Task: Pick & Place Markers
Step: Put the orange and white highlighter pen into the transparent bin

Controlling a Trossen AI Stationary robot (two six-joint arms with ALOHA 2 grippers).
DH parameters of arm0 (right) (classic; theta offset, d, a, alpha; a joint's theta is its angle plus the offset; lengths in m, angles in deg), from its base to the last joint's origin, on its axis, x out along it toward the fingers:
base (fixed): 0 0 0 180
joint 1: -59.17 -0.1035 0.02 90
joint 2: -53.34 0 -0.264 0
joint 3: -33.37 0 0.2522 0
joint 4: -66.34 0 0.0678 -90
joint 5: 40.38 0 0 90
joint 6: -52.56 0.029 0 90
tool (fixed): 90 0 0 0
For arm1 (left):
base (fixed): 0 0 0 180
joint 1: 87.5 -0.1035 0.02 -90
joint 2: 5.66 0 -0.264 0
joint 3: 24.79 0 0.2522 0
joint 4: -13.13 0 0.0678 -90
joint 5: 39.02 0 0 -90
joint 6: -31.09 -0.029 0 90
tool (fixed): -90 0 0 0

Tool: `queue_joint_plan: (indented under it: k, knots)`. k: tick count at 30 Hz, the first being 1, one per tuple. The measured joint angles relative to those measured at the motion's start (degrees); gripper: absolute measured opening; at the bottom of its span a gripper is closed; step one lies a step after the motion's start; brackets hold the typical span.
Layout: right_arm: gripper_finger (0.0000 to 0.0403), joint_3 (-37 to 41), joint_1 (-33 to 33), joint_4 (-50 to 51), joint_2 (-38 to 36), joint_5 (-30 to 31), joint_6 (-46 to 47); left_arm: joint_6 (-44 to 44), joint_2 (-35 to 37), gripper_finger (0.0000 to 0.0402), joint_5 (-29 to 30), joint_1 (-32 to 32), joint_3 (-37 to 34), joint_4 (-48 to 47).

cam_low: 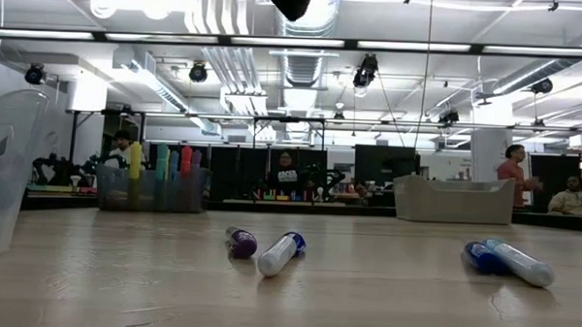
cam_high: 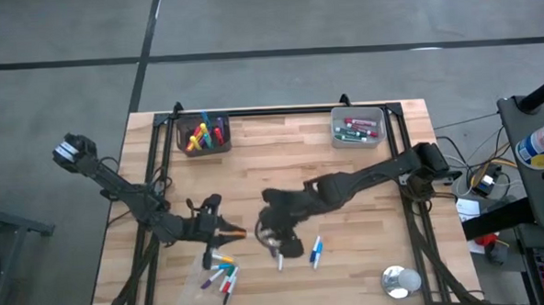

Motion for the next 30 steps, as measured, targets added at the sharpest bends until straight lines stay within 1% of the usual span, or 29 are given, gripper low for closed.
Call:
queue_joint_plan:
  k: [3,5,9,10,12,14,17,19,21,25,28,30]
  knots:
    - [0.0134,0.1,-1.1,6.7,0.1,-0.4,-1.0,3.2,0.9,0.0045,-5.9,0.0,0.1,-3.5]
    - [0.0152,0.4,-1.3,8.5,0.1,-0.2,-1.8,7.7,2.0,0.0045,-12.6,0.0,0.1,-6.2]
    - [0.0173,2.6,-1.4,9.0,0.2,0.2,-1.7,20.1,3.8,0.0045,-29.2,-0.1,0.2,-9.3]
    - [0.0175,3.3,-1.4,9.0,0.2,0.2,-1.5,23.6,3.9,0.0045,-32.3,0.0,0.2,-10.2]
    - [0.0178,4.3,-1.5,8.3,0.2,0.2,-1.5,32.0,3.9,0.0045,-36.2,0.5,0.0,-13.5]
    - [0.0179,5.1,-1.4,8.3,0.4,0.2,-1.5,39.3,3.4,0.0045,-37.6,1.3,-0.2,-18.2]
    - [0.0177,6.1,-1.4,7.2,0.7,0.4,-1.4,49.8,2.0,0.0044,-38.1,1.8,-0.3,-27.2]
    - [0.0174,6.8,-1.4,6.4,0.7,0.4,-1.4,54.2,1.0,0.0044,-37.7,1.9,-0.4,-31.2]
    - [0.0172,7.4,-1.4,6.2,0.7,0.3,-1.4,58.0,-0.2,0.0048,-35.7,1.9,-0.4,-32.4]
    - [0.0172,8.1,-1.4,6.1,0.7,0.3,-1.2,59.6,-2.9,0.0075,-33.4,1.9,-0.4,-32.7]
    - [0.0176,8.5,-1.4,6.2,0.7,0.3,0.0,59.8,-4.6,0.0104,-33.6,1.9,-0.4,-32.7]
    - [0.0178,8.8,-1.4,6.2,0.7,0.3,0.3,60.8,-5.2,0.0123,-35.3,2.1,-0.4,-32.7]
